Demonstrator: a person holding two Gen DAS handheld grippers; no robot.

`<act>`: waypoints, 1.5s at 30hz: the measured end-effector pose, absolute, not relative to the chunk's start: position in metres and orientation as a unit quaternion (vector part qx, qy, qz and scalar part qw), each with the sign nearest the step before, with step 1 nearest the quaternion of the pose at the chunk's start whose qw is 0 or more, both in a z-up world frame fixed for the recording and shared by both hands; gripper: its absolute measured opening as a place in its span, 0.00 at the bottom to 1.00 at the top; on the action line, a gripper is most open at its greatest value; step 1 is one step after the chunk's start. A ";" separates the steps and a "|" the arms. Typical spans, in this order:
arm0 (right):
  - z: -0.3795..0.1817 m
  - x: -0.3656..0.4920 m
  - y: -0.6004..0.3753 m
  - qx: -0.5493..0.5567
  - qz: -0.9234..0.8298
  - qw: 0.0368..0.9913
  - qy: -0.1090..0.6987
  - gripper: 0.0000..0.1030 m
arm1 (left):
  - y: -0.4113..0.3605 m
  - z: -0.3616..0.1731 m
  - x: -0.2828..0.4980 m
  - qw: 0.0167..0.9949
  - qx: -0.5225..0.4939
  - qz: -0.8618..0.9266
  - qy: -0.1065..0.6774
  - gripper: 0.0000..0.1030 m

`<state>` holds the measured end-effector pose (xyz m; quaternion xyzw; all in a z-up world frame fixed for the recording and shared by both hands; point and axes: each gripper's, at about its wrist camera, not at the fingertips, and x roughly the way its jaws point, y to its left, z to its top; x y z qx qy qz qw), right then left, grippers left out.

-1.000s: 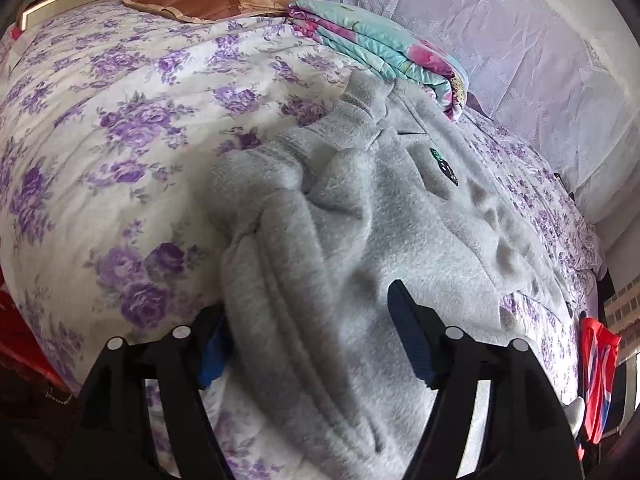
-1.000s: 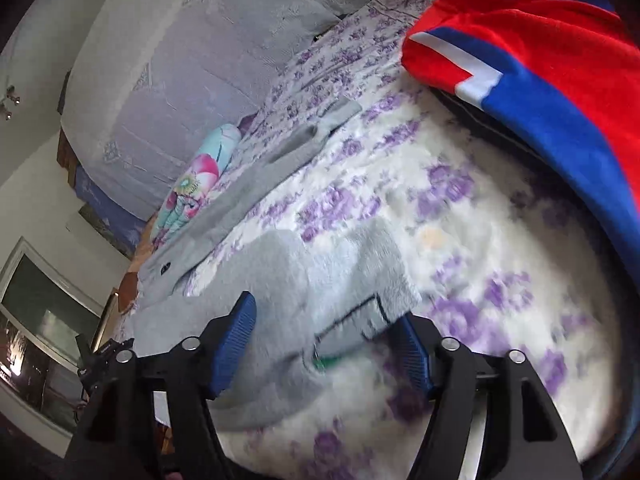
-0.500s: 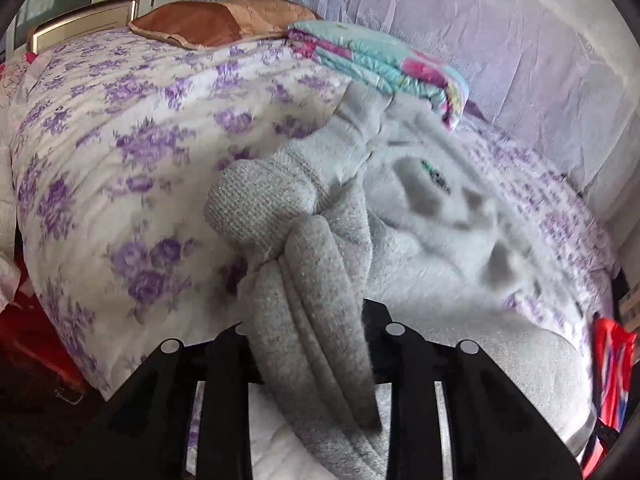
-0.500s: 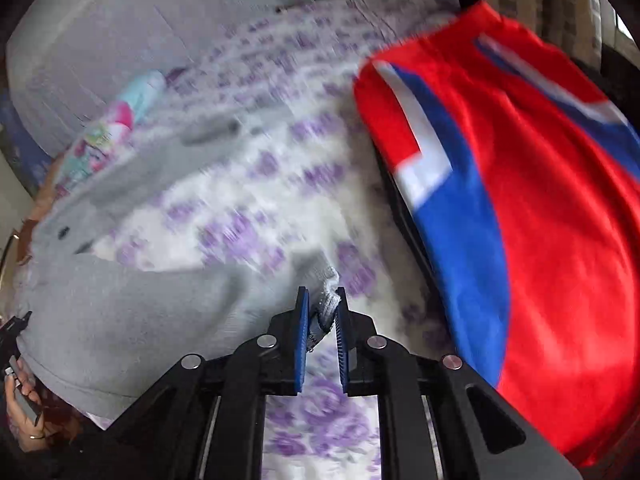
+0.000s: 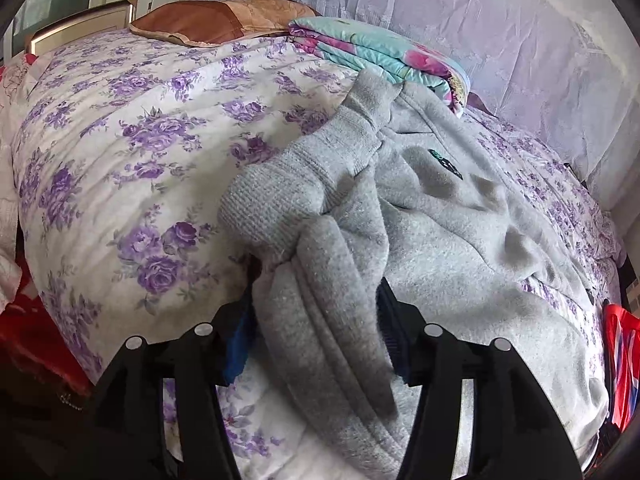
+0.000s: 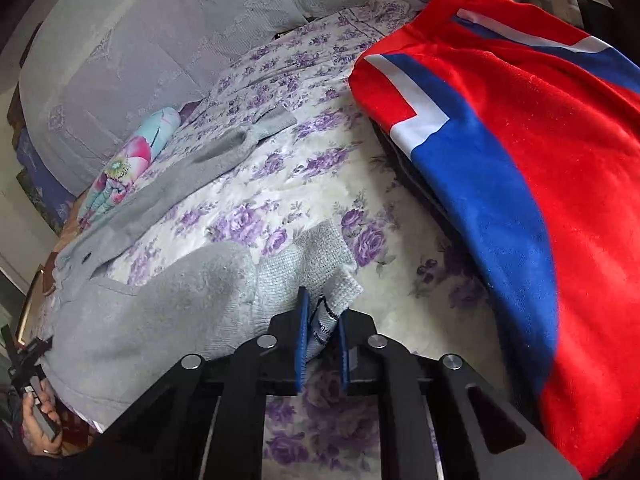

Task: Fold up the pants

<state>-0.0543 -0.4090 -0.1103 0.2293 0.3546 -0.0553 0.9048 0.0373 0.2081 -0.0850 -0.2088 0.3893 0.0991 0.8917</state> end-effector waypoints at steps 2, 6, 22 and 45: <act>-0.087 -0.071 -0.402 0.198 -0.072 0.924 0.320 0.07 | 0.212 -0.086 0.035 0.890 -0.223 0.114 0.382 0.51; -0.079 -0.083 -0.390 0.117 -0.130 0.918 0.356 0.08 | 0.196 -0.085 0.033 0.896 -0.174 0.152 0.380 0.51; -0.035 -0.050 -0.332 0.137 0.046 0.935 0.324 0.41 | 0.182 0.021 -0.029 0.925 -0.134 0.053 0.352 0.66; 0.027 0.166 -0.186 -0.082 0.210 0.903 0.365 0.70 | 0.211 -0.022 0.192 0.849 -0.239 -0.029 0.470 0.95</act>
